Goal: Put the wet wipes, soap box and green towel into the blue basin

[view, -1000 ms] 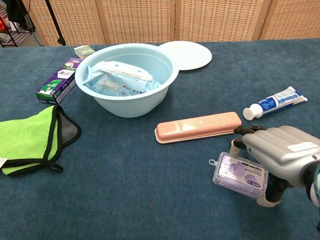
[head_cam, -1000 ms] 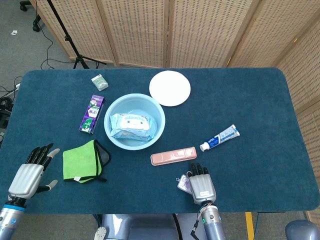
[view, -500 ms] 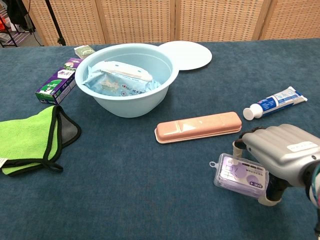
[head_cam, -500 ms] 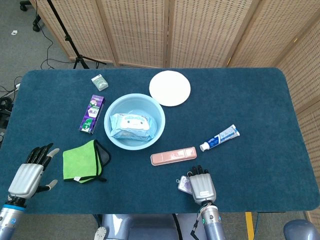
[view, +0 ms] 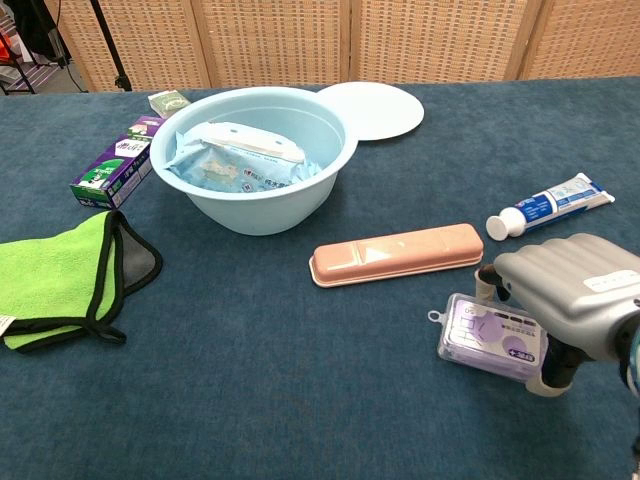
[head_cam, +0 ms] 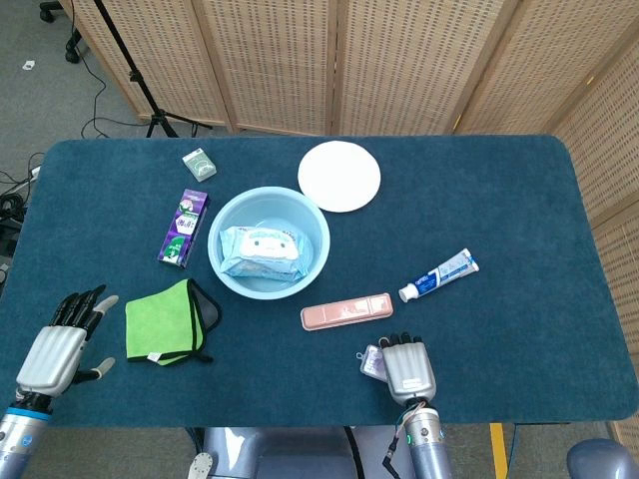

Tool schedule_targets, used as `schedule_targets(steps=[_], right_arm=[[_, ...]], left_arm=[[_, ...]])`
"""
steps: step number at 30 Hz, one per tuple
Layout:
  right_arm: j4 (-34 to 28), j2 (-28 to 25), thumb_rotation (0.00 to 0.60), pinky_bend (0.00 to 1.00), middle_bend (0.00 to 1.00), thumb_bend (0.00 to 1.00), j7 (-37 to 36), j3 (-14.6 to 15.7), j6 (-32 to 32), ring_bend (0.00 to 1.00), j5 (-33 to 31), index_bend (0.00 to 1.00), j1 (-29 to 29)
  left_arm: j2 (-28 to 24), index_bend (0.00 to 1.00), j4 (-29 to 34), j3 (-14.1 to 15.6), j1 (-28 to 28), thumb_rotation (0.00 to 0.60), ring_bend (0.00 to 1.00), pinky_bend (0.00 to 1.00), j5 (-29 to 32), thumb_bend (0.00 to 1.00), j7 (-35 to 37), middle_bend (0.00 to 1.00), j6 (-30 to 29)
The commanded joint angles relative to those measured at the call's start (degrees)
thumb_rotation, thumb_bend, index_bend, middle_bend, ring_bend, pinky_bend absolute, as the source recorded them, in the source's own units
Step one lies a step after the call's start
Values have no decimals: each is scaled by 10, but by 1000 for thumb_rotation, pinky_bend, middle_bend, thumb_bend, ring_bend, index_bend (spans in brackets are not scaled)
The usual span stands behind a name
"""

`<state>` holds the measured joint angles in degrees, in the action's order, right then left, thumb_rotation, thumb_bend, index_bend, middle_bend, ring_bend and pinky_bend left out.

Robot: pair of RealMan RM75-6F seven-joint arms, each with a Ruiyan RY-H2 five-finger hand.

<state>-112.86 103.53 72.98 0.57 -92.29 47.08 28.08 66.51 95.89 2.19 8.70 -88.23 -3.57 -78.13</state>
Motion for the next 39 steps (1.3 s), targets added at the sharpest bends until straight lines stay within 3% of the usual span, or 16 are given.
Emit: schedule_targets(steps=[1, 26, 39], right_arm=[[-3, -3, 600, 364, 308, 245, 3, -2, -2, 263, 3, 591, 1], [-53, -69, 600, 372, 316, 260, 34, -64, -16, 264, 11, 649, 31], [-37, -49, 600, 372, 316, 260, 67, -131, 12, 264, -21, 653, 97]], left_arm=[[0, 0, 0, 0, 0, 600, 0, 0, 0, 212, 0, 0, -1], [0, 0, 2, 2, -1, 600, 0, 0, -4, 211, -4, 0, -2], [9, 0, -5, 3, 4, 600, 0, 0, 1, 212, -9, 0, 13]])
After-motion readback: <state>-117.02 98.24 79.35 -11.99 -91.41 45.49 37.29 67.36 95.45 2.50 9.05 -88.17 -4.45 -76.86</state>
